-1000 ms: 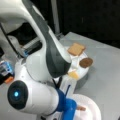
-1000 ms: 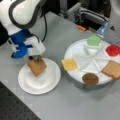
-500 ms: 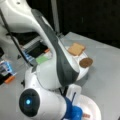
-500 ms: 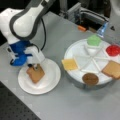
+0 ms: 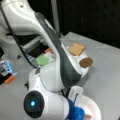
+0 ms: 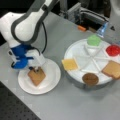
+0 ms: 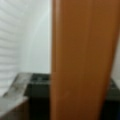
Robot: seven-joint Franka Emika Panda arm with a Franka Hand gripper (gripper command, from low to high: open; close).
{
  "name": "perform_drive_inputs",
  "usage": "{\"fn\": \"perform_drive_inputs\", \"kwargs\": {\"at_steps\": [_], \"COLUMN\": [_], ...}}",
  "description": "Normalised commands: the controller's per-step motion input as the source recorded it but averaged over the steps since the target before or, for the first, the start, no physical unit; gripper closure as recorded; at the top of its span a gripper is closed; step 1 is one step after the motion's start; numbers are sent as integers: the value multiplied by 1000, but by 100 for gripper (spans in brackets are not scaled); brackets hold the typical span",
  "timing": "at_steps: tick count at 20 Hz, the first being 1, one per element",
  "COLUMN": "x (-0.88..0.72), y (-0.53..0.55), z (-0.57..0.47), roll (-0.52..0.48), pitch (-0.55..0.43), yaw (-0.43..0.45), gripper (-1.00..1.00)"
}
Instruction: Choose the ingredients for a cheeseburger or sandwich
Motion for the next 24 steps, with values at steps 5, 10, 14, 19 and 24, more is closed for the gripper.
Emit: {"fn": "perform_drive_inputs", "kwargs": {"at_steps": [5, 10, 14, 19, 24], "x": [-32, -35, 27, 132, 190], "y": [-86, -34, 51, 20, -70], "z": [6, -50, -57, -30, -33], "roll": [155, 177, 234, 223, 198], "pitch": [1, 11, 77, 72, 39], "yaw": [124, 126, 68, 32, 12], "gripper": [100, 100, 100, 100, 100]}}
